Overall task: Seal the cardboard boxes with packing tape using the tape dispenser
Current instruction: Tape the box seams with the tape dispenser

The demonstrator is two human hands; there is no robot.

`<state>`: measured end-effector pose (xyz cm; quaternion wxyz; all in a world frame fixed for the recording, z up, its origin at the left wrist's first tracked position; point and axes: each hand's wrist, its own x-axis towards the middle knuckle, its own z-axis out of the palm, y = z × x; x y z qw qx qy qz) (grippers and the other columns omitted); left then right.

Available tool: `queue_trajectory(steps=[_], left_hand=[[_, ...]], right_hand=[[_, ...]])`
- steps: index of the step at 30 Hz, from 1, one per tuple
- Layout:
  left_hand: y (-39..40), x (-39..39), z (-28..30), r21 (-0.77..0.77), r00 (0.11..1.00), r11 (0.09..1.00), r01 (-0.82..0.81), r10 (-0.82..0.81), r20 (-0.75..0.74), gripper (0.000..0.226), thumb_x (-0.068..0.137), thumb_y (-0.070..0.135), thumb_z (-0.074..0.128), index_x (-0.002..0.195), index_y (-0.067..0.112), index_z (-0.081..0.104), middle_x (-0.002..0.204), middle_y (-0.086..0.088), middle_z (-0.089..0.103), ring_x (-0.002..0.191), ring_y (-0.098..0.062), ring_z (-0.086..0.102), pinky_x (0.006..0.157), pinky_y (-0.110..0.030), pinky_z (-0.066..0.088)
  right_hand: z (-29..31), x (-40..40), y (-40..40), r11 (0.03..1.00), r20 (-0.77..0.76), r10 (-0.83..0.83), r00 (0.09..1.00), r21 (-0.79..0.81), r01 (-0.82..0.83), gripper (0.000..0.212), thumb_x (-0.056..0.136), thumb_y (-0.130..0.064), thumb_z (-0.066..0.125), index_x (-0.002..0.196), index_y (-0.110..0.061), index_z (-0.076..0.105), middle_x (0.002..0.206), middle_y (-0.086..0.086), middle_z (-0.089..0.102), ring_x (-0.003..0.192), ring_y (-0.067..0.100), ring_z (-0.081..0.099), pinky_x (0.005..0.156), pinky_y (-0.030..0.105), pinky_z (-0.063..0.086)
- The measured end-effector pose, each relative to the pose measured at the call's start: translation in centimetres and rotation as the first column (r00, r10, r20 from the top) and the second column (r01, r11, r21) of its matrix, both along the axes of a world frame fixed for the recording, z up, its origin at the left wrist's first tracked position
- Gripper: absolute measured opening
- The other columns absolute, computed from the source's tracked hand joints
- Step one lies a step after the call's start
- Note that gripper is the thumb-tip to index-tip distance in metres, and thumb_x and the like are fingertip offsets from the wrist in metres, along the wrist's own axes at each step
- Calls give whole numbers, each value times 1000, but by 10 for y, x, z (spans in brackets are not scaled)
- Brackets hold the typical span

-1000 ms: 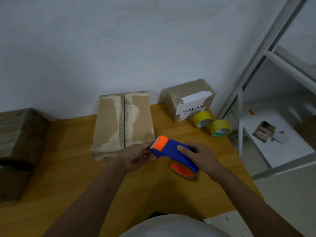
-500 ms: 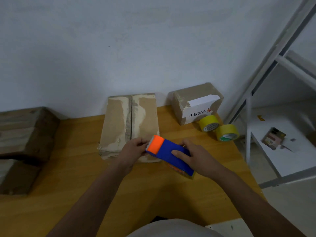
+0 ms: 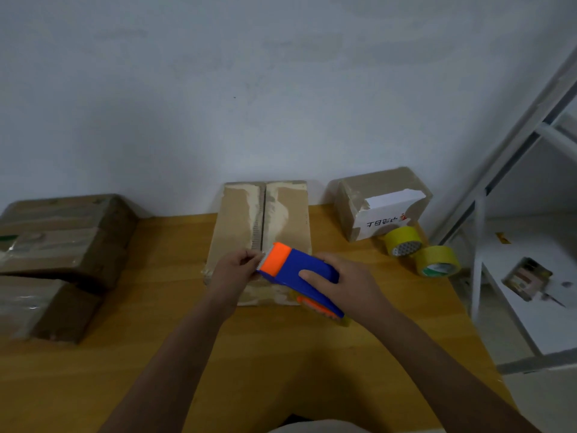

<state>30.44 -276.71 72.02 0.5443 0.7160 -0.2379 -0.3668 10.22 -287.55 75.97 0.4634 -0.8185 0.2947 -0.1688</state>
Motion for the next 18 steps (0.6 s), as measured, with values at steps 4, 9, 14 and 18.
queue_trajectory(steps=[4, 9, 14, 18], left_hand=[[23, 38, 1, 12, 982, 983, -185, 184, 43, 16, 95, 13, 63, 80, 9, 67, 72, -2, 59, 69, -11, 53, 68, -23, 48], [57, 78, -2, 88, 970, 969, -231, 223, 97, 15, 97, 14, 61, 91, 2, 68, 84, -11, 62, 80, -18, 57, 77, -29, 52], [54, 69, -3, 71, 968, 969, -237, 230, 99, 22, 96, 20, 63, 99, -1, 65, 84, -9, 60, 78, -17, 56, 72, -27, 49], [51, 67, -7, 60, 944, 950, -305, 293, 153, 14, 91, 15, 69, 94, 1, 67, 87, -9, 64, 81, -19, 58, 72, -31, 51]], right_hand=[[4, -2, -11, 997, -127, 73, 989, -15, -75, 30, 86, -57, 60, 111, -42, 61, 90, -23, 65, 81, -13, 59, 61, 6, 46], [4, -14, -32, 985, -282, 170, 944, 22, -171, 37, 85, -58, 62, 118, -43, 62, 96, -23, 65, 82, -7, 61, 65, 12, 45], [1, -4, -37, 980, -348, 162, 923, -54, -192, 40, 84, -60, 61, 118, -40, 63, 96, -19, 65, 83, -5, 58, 67, 16, 43], [-2, -5, -37, 983, -320, 159, 934, -42, -181, 26, 83, -59, 63, 104, -45, 64, 87, -21, 66, 80, -11, 59, 61, 11, 45]])
